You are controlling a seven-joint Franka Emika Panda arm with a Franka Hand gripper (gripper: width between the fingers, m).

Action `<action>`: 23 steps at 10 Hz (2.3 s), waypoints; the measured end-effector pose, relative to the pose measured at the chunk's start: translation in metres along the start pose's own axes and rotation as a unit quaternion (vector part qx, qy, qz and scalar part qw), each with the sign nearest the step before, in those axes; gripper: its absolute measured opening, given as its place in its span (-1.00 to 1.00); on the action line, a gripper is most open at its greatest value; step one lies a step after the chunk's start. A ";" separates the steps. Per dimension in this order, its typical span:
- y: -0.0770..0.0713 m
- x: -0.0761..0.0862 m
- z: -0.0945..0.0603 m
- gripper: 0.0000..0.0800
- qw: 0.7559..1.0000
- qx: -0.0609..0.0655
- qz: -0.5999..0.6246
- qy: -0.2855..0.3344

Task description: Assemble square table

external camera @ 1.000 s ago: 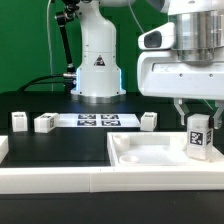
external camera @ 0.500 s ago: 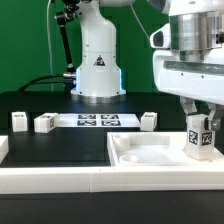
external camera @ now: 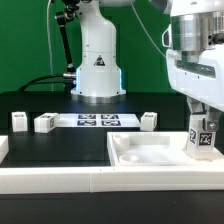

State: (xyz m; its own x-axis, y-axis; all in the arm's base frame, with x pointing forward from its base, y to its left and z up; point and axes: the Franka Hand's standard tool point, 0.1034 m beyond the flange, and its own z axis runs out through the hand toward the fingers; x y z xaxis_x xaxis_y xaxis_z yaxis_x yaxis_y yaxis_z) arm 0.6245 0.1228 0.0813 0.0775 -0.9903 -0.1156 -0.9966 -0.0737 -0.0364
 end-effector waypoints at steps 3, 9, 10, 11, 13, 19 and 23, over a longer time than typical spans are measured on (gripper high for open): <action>-0.002 0.000 -0.001 0.37 0.999 0.004 -0.040 0.000; -0.002 -0.001 -0.001 0.62 0.972 0.004 -0.233 0.002; 0.000 -0.001 -0.002 0.62 0.953 -0.008 -0.302 0.003; -0.001 -0.002 -0.003 0.62 0.935 -0.009 -0.355 0.007; 0.000 -0.005 -0.002 0.62 0.899 -0.016 -0.437 0.018; 0.000 -0.003 -0.001 0.62 0.780 -0.015 -0.625 0.019; -0.001 0.003 -0.001 0.62 0.724 -0.016 -0.690 0.017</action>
Offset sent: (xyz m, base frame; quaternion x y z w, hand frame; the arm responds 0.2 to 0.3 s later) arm 0.0022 0.0017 0.0080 0.0014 -0.0022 -0.0651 0.9979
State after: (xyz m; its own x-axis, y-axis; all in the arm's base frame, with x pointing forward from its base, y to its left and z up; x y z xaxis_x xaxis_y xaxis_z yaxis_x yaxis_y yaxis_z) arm 0.6258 0.1194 0.0820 0.9991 0.0262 0.0335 0.0285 -0.9971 -0.0706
